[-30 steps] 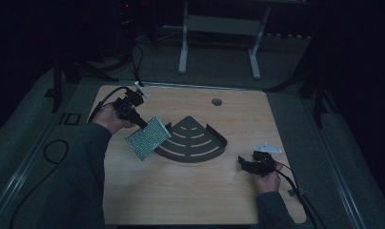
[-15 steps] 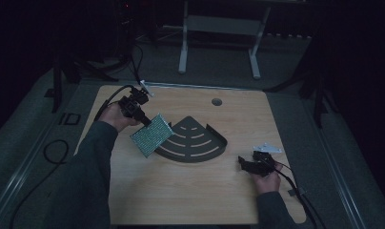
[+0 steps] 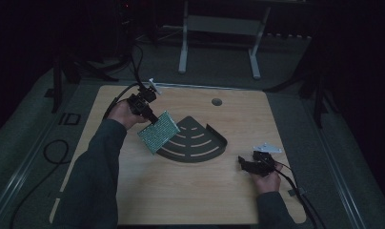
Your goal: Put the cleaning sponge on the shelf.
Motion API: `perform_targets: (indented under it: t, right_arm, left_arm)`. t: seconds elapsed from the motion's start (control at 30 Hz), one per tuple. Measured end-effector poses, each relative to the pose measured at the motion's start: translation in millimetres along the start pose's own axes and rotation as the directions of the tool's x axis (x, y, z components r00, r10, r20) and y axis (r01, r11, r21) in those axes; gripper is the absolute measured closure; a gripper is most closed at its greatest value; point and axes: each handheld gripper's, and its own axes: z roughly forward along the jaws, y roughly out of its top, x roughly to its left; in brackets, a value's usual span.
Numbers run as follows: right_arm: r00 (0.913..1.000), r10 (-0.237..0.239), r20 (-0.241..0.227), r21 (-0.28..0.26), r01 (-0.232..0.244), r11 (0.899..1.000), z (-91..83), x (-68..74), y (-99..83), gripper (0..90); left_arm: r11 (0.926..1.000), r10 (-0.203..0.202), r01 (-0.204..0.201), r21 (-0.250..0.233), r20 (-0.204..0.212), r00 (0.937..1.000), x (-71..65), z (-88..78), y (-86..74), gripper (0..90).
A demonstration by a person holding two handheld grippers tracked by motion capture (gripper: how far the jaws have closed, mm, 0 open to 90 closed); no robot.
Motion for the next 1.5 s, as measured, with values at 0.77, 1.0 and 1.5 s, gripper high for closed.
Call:
perform_targets:
  t: [0.77, 1.0, 1.5]
  right_arm:
    - [1.0000, -0.002, -0.002, 0.000, 0.002, 1.000, 0.0, -0.3, 0.0, 25.8]
    - [1.0000, -0.003, -0.004, 0.000, 0.003, 1.000, -0.1, -0.5, 0.0, 25.7]
    - [1.0000, -0.006, -0.006, 0.000, 0.006, 1.000, -0.1, -0.8, -0.1, 25.7]
  left_arm:
    - [0.9999, 0.002, -0.002, 0.013, -0.006, 1.0000, -0.3, 18.7, 21.1, 90.0]
    - [0.9998, 0.012, -0.011, 0.017, -0.024, 0.9996, -2.3, 20.0, 31.3, 90.0]
    - [0.9990, 0.034, -0.033, 0.031, -0.049, 0.9982, -4.3, 40.1, 40.9, 90.0]
